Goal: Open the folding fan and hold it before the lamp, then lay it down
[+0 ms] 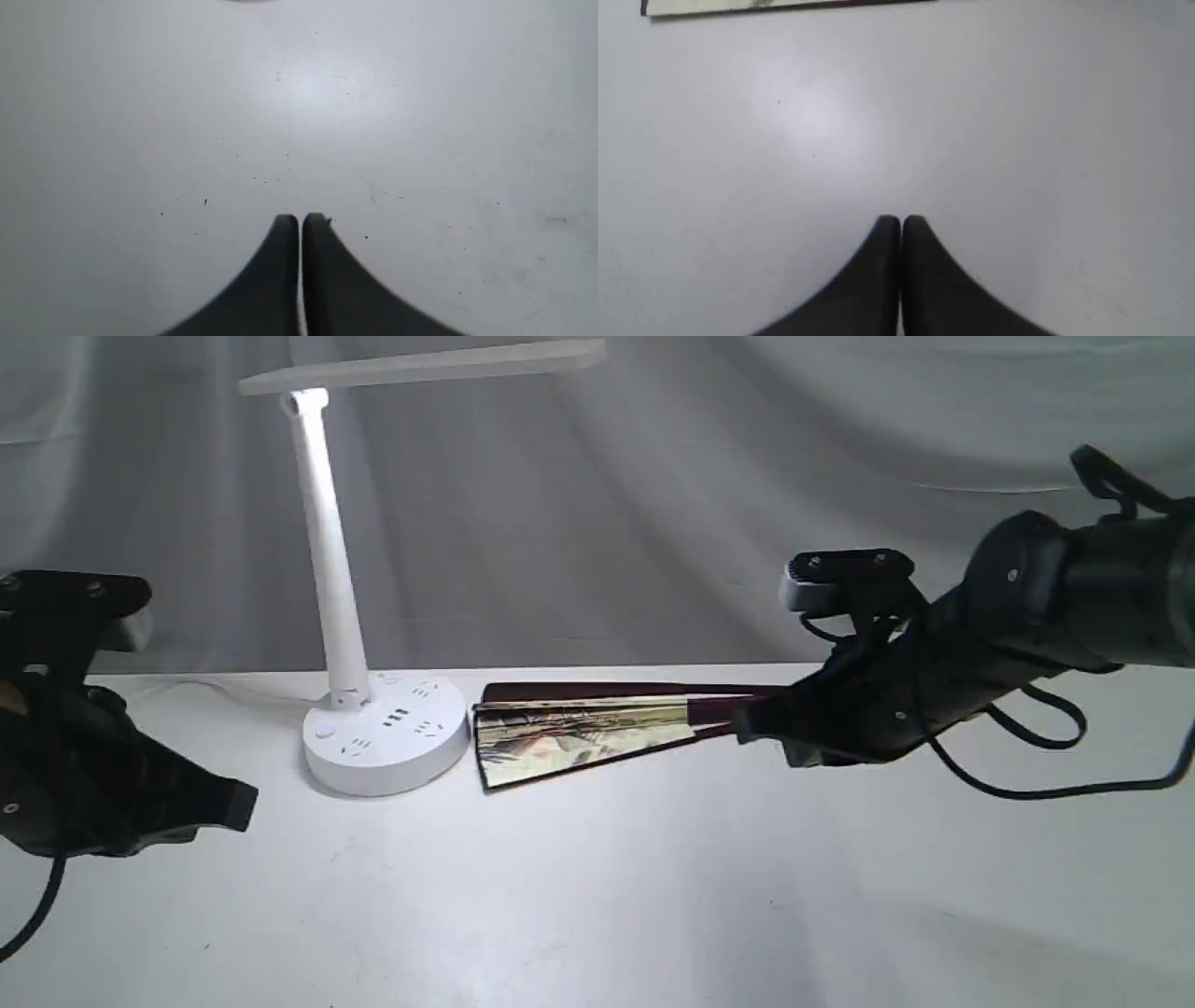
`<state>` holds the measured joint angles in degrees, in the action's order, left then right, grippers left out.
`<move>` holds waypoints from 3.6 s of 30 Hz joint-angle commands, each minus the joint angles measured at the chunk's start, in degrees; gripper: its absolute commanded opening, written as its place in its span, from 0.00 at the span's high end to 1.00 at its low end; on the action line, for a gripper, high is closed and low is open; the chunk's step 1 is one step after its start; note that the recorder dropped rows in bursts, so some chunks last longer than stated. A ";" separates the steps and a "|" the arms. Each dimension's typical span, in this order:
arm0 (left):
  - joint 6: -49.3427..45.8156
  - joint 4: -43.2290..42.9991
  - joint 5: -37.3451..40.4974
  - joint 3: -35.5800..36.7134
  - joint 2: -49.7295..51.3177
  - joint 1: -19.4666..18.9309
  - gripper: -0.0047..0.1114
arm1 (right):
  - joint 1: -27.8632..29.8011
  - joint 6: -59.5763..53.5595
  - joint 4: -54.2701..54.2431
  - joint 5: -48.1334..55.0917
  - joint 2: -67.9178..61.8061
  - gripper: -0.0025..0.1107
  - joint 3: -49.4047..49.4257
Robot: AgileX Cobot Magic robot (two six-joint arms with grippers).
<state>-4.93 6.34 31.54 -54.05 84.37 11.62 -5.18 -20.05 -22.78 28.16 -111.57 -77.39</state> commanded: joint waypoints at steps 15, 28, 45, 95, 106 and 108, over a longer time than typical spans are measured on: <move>0.16 0.49 7.35 -3.58 3.34 0.61 0.96 | -4.14 -9.91 -10.88 1.05 -18.15 0.98 -21.71; -0.34 0.26 8.94 -3.58 6.41 0.61 0.96 | -4.01 -16.78 -4.09 -1.62 -28.68 0.98 -33.81; -0.34 0.26 8.82 -3.58 6.41 0.61 0.96 | -4.01 -36.40 -12.30 -11.30 -32.01 0.98 -34.03; -1.64 0.26 9.29 -3.58 6.41 0.61 0.96 | 5.20 -36.52 -40.82 -16.99 -33.94 0.98 -34.03; -1.64 0.26 9.39 -3.58 6.41 0.61 0.96 | 5.18 -36.41 -39.60 -14.06 -32.60 0.98 -34.03; -1.64 0.26 9.42 -3.58 6.41 0.61 0.96 | 5.18 -34.00 -39.72 -15.61 -31.57 0.98 -34.03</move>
<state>-6.28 6.40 40.76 -57.21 90.84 12.00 -0.40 -54.97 -62.93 13.76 -144.75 -111.08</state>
